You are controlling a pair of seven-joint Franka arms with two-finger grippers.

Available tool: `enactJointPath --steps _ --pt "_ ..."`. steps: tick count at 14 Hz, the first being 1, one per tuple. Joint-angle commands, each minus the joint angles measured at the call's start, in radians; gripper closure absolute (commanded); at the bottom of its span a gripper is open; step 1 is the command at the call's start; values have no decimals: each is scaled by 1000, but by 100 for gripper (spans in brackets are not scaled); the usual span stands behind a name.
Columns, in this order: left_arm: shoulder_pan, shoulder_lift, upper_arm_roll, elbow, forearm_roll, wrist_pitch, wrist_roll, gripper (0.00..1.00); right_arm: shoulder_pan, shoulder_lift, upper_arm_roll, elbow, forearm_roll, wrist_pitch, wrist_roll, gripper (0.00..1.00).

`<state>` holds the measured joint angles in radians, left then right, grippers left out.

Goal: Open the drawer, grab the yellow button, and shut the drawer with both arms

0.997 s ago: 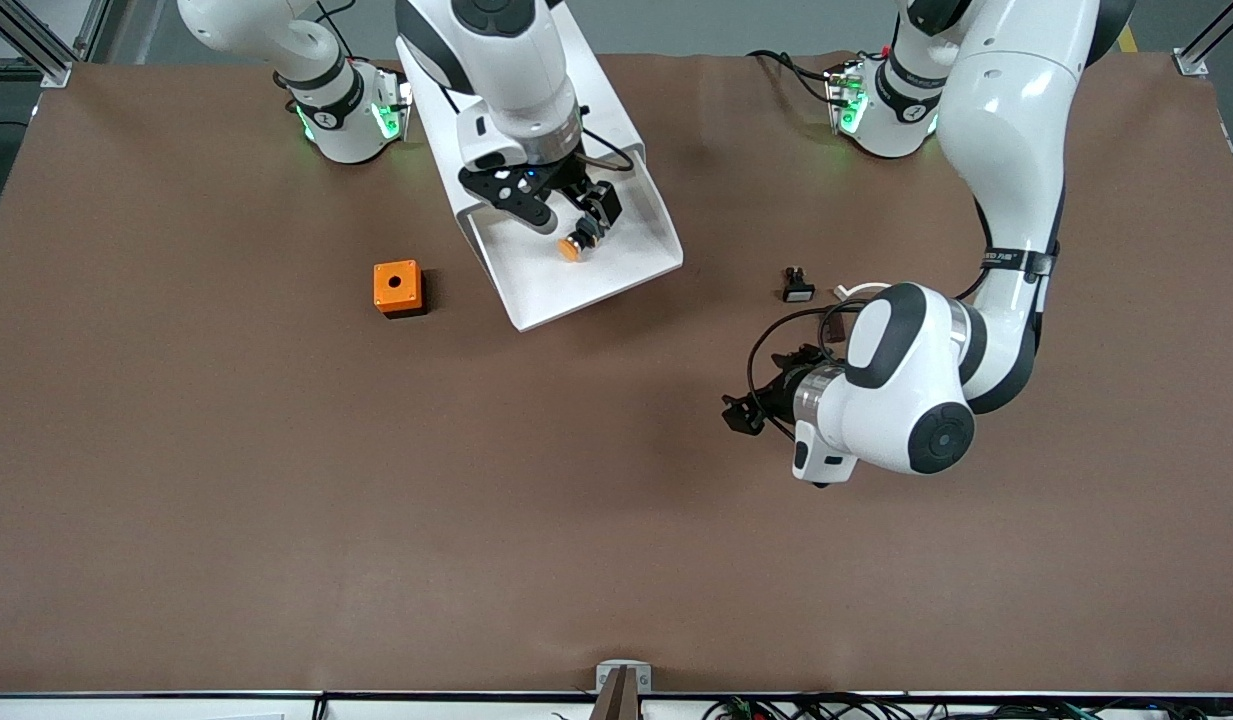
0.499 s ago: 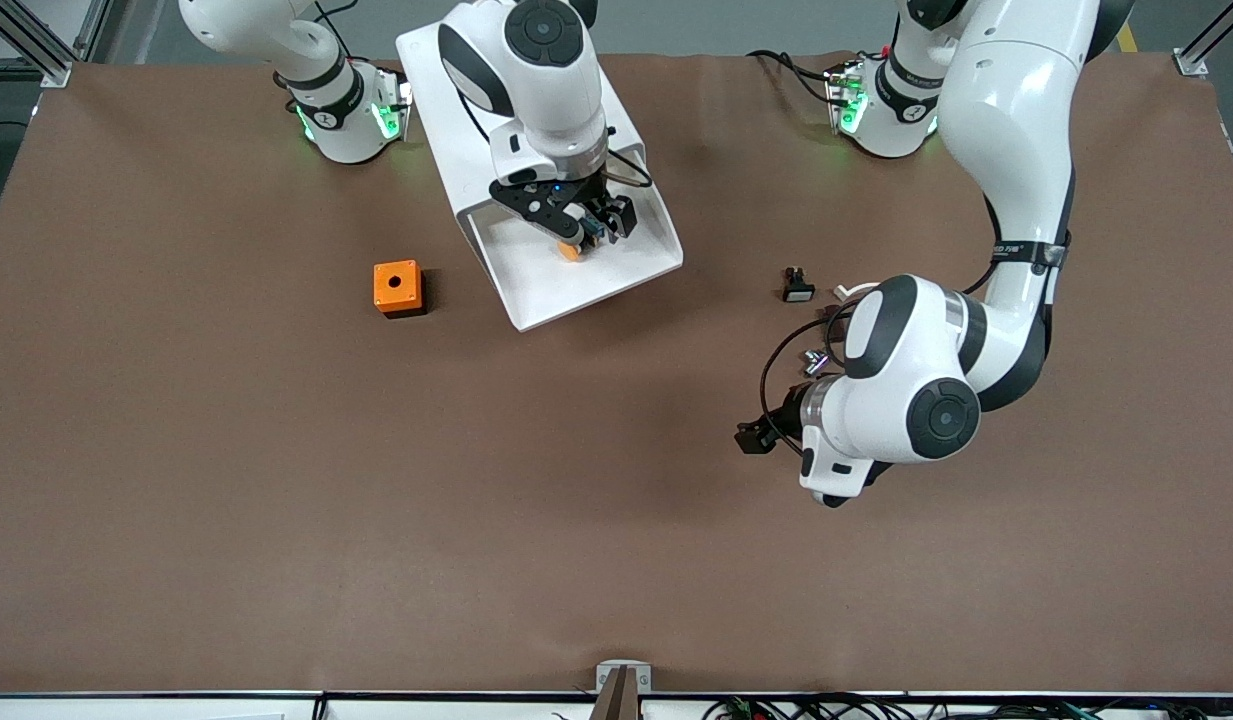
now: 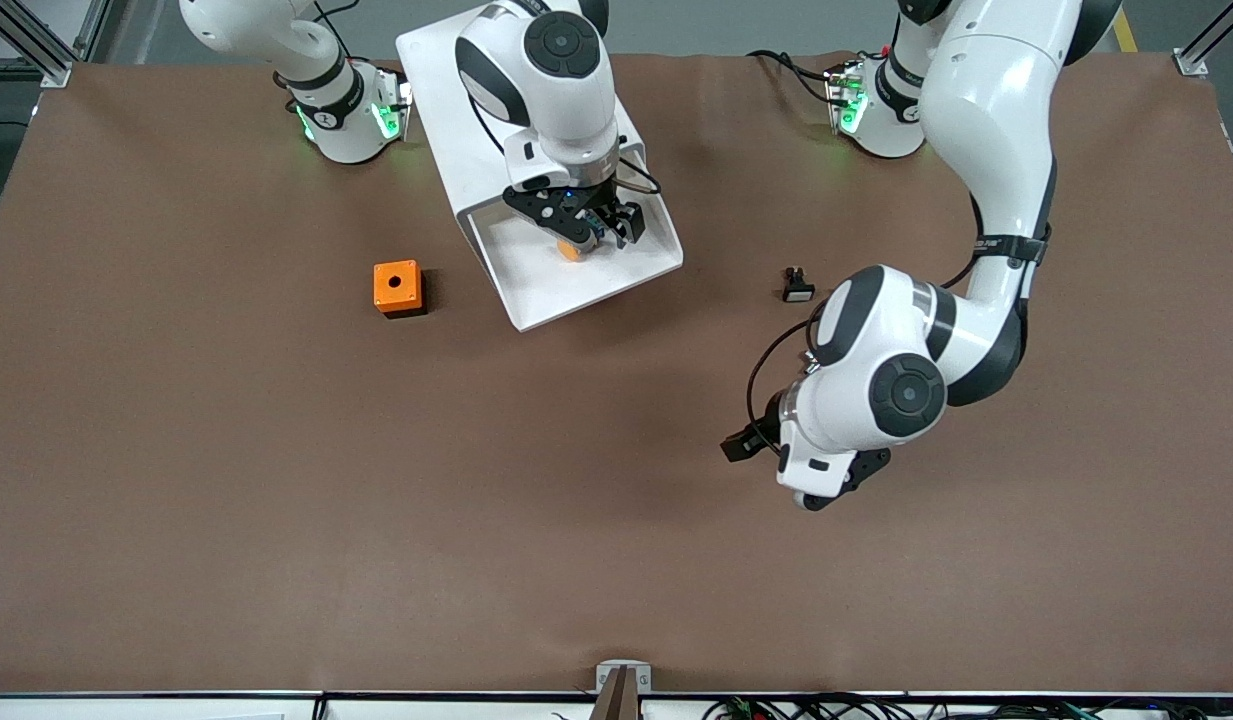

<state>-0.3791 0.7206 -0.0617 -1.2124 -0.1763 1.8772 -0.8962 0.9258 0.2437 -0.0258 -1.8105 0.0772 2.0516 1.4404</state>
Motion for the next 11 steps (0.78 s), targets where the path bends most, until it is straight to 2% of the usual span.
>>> enactJointPath --steps 1,4,6,11 --pt "-4 -23 -1 -22 26 49 13 0 19 34 -13 34 -16 -2 25 0" --pt "-4 -62 -15 -38 24 79 13 0 19 37 -11 37 -19 -8 25 6" --pt "-1 -92 -24 -59 24 83 11 0 18 37 -13 39 -19 -10 26 16" --pt "-13 -199 -26 -208 26 175 11 0 15 35 -14 40 -50 -11 28 17"
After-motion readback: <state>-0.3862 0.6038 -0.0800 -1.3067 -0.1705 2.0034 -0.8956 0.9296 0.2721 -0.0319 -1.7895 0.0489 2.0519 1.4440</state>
